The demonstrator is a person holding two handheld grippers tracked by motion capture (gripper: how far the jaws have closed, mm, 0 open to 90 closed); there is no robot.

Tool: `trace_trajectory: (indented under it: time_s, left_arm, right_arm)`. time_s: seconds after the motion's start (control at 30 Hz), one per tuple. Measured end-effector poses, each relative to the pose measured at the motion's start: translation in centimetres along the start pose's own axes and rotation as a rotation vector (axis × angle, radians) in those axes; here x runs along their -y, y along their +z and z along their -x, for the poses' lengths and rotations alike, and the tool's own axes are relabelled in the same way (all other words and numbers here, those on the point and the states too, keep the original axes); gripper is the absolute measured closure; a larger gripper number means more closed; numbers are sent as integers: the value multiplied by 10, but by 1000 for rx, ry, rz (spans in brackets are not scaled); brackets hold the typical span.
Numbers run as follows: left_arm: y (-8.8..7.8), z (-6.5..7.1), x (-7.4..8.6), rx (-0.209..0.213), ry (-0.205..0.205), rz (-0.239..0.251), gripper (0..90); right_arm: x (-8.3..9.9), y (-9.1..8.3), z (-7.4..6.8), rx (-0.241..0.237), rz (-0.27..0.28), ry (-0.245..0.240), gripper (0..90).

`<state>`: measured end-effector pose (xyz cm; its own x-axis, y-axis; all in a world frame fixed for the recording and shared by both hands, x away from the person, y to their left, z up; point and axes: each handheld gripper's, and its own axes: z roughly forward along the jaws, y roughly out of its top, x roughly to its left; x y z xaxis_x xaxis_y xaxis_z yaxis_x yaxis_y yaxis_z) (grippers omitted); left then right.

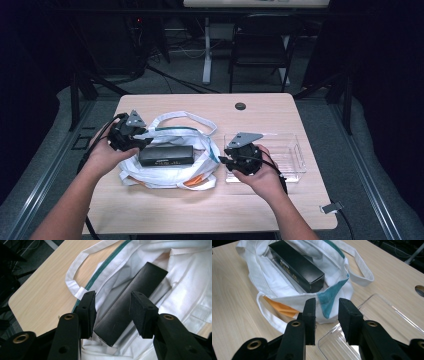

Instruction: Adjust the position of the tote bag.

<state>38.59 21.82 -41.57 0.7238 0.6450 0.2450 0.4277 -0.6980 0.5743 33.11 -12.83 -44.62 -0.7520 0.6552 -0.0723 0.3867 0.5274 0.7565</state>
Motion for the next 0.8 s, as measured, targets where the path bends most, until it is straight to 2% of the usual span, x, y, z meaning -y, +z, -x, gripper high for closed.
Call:
trace_trajectory:
  time_s: [0.13, 0.17, 0.27, 0.43, 0.6, 0.67, 0.73, 0.8]
  left_arm:
    - [6, -2, 2, 14, 34, -22, 527]
    - [9, -3, 2, 18, 61, -25, 518]
    - [18, -6, 3, 36, 94, -70, 477]
    - [32, -9, 5, 24, 210, -130, 429]
    - [43, -11, 8, 40, 243, -187, 427]
    - [47, -11, 8, 57, 236, -214, 425]
    - [51, -11, 9, 58, 258, -219, 402]
    - [55, -11, 9, 82, 259, -232, 393]
  right_arm:
    - [2, -1, -1, 8, -5, -2, 646]
    - [3, -1, -1, 11, -3, -1, 636]
    - [5, 0, 0, 16, 6, 0, 594]
    - [8, -2, 1, 23, 15, 5, 572]
    - [11, -4, 5, 38, 27, 4, 550]
    - [13, -5, 5, 47, 31, 8, 542]
    - [13, -5, 6, 50, 36, 7, 534]
    - [14, -6, 6, 53, 39, 6, 528]
